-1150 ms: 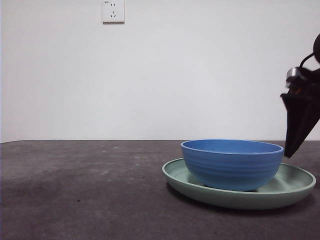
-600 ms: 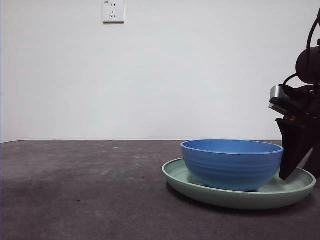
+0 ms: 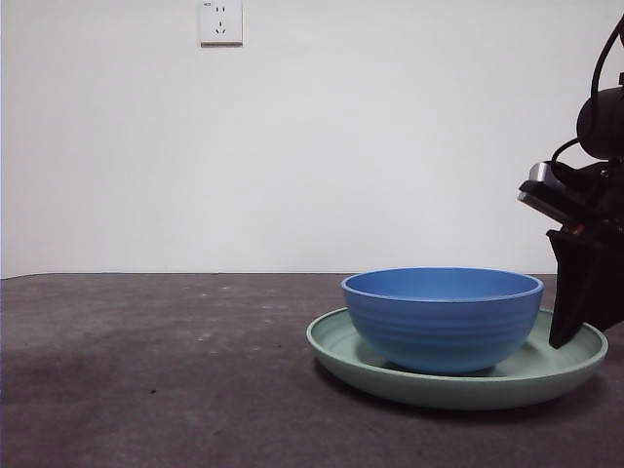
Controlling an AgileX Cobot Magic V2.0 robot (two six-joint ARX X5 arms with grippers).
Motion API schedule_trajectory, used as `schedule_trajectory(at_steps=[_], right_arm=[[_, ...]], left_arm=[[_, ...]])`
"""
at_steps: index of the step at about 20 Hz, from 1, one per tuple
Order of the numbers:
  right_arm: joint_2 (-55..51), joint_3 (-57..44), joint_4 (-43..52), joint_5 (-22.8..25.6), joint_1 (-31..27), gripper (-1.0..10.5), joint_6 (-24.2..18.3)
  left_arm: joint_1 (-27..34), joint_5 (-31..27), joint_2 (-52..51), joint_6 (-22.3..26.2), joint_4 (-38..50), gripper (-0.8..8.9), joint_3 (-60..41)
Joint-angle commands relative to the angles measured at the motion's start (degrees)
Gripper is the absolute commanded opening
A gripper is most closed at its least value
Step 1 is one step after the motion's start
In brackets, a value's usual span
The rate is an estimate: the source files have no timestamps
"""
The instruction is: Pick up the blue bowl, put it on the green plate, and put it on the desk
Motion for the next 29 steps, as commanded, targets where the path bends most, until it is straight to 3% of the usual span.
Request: schedule_trajectory(at_steps=[1, 7, 14, 18, 25, 29], right_arm=[[-1.5, 1.3, -0.1, -1.2, 0.3, 0.1, 1.8], [-3.8, 1.3, -1.8, -4.3, 3.4, 0.1, 6.2], [-3.6, 1.3, 8.3, -4.0, 14.0, 0.1, 19.4], [-1.1, 1.3, 13.6, -2.0, 17.4, 0.1, 24.1], [2.8, 1.3, 17.0, 3.1, 20.1, 0.1, 25.5], [3.6, 1.3, 17.3, 3.5, 21.2, 0.1, 25.5]], left_arm=[[-0.3, 0.1, -0.1, 0.4, 0.2, 6.56, 0.6], [-0.3, 0.1, -0.8, 0.3, 0.5, 6.56, 0.6], [-0.3, 0.1, -1.1, 0.2, 1.0, 6.56, 0.6], [-0.3, 0.1, -1.2, -0.2, 2.6, 6.56, 0.6], [-0.3, 0.1, -1.2, -0.2, 3.3, 6.56, 0.6], [-0.3, 0.1, -1.2, -0.2, 3.6, 6.56, 0.6]])
